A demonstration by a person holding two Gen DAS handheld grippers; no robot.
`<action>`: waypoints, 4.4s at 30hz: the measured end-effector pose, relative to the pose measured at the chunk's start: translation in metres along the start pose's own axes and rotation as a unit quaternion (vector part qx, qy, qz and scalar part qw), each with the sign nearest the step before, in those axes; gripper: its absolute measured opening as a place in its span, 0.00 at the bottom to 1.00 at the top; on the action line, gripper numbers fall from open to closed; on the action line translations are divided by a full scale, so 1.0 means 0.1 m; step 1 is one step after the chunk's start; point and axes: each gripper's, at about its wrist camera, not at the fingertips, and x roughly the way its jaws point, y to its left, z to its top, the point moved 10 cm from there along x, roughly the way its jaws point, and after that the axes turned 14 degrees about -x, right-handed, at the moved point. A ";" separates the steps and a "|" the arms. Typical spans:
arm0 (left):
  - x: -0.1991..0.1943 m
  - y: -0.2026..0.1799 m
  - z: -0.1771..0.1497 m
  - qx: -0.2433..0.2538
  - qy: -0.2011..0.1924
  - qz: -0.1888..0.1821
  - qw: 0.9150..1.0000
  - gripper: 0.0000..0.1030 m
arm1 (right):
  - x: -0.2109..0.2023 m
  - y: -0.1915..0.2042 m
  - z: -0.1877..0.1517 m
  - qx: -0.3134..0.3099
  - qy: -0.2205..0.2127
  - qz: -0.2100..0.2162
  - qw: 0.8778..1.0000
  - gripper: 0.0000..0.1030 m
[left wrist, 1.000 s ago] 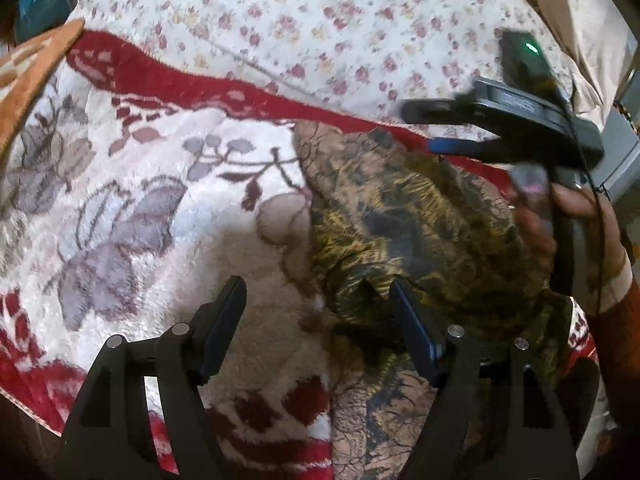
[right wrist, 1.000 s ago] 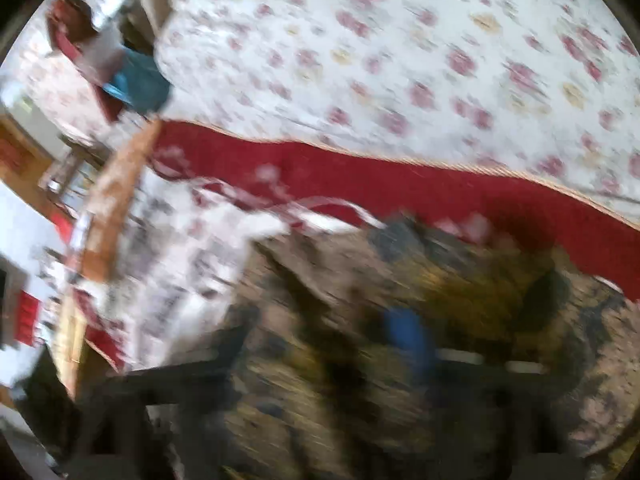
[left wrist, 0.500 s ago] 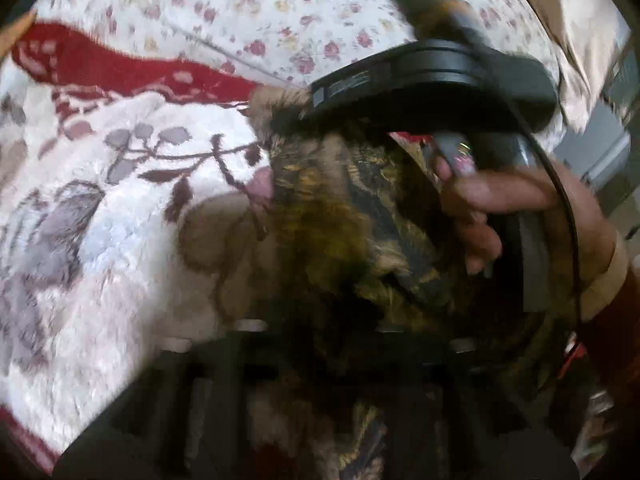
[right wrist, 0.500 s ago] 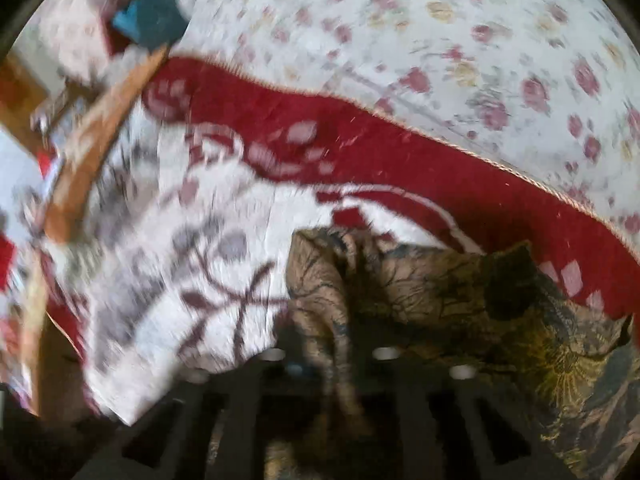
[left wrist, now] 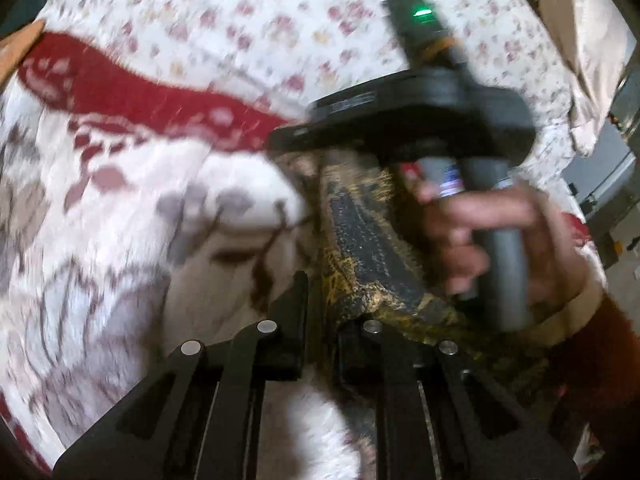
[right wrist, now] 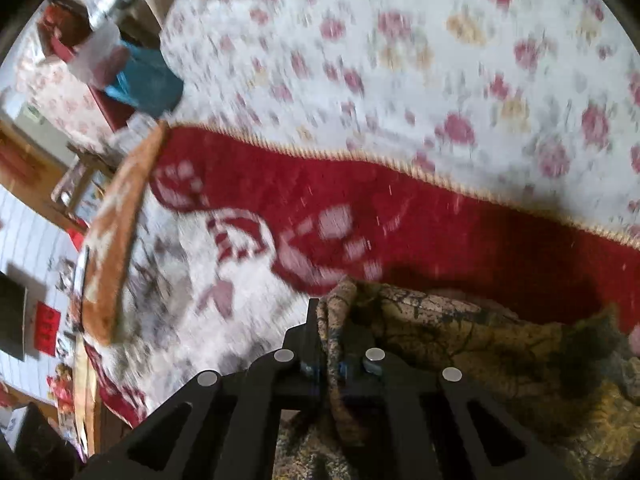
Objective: Fold small clothes
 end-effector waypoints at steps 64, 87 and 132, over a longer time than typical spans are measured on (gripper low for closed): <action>0.01 -0.45 -0.09 0.003 -0.070 0.079 0.994 0.50 | -3.55 -1.31 -1.64 -0.008 -0.172 -0.259 0.950 0.07; 0.43 -0.43 0.34 0.025 -0.047 0.159 0.986 0.50 | -2.21 -1.27 -2.01 0.018 -0.011 -0.205 0.978 0.46; 0.60 -1.34 -0.28 0.081 0.014 0.081 0.993 0.55 | -3.74 -4.24 -2.49 0.311 -0.041 -0.431 0.846 0.76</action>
